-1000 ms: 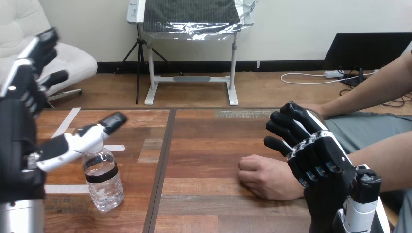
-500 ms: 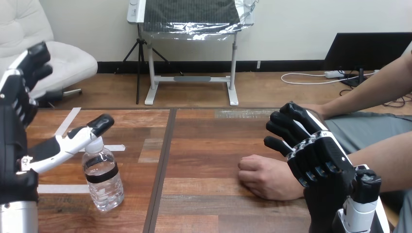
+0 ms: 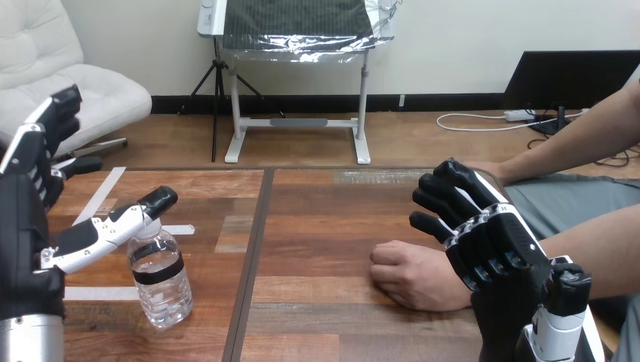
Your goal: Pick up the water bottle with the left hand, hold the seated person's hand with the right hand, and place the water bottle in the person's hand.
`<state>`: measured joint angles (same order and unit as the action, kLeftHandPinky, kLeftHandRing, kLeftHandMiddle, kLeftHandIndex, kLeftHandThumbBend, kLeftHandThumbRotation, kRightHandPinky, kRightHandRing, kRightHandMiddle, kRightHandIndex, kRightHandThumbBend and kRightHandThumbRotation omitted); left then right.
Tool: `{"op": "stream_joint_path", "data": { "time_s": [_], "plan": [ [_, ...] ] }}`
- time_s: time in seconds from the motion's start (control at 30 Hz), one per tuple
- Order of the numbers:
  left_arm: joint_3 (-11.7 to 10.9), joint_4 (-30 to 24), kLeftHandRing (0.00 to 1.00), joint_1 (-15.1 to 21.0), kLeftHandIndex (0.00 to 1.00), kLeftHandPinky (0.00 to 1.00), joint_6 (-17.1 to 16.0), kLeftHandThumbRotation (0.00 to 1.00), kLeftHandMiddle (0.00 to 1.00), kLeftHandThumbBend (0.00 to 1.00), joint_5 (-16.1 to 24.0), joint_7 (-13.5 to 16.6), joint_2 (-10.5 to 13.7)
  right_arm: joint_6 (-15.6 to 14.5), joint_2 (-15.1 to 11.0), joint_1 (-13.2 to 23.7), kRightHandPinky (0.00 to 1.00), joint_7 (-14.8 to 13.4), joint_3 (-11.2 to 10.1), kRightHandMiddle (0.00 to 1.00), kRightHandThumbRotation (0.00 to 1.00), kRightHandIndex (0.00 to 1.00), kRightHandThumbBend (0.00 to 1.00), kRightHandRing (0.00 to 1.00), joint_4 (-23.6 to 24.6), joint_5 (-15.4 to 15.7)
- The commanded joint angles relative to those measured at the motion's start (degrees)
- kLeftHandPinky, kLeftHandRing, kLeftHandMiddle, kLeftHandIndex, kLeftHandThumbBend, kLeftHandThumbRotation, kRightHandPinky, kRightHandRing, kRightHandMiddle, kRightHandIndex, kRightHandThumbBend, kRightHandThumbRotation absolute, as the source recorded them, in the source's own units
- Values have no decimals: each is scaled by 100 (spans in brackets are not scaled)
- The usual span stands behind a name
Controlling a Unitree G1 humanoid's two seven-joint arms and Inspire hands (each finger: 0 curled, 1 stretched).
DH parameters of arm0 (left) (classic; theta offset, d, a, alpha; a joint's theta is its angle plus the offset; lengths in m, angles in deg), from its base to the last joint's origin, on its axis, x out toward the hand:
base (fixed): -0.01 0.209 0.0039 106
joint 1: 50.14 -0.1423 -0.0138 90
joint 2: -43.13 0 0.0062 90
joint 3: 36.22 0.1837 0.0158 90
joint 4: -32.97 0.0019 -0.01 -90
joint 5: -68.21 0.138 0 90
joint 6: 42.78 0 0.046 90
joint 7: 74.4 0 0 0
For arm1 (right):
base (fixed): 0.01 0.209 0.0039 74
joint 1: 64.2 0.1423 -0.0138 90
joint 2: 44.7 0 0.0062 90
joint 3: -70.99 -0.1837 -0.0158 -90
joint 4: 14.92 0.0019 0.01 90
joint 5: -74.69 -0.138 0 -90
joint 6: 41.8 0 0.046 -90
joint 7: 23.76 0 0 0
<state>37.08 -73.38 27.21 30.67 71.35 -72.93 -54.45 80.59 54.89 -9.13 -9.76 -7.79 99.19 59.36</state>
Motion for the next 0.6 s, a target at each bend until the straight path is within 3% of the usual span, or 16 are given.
{"op": "stream_joint_path", "data": {
  "time_s": [0.0, 0.27, 0.57],
  "plan": [
    [57, 256, 93, 433, 86, 84, -8, 3, 91, 100, 69, -15, 164, -2, 76, 196, 83, -9, 17, 85, 100, 85, 75, 86, 241, -31],
    [76, 707, 98, 556, 90, 96, -74, 3, 95, 100, 87, -63, 250, 28, 87, 206, 83, -2, 11, 85, 100, 85, 75, 86, 219, -32],
    [96, 1287, 100, 731, 93, 100, -179, 1, 97, 100, 70, -124, 354, 49, 87, 206, 82, -2, -2, 84, 100, 85, 75, 86, 207, -7]
  ]
}}
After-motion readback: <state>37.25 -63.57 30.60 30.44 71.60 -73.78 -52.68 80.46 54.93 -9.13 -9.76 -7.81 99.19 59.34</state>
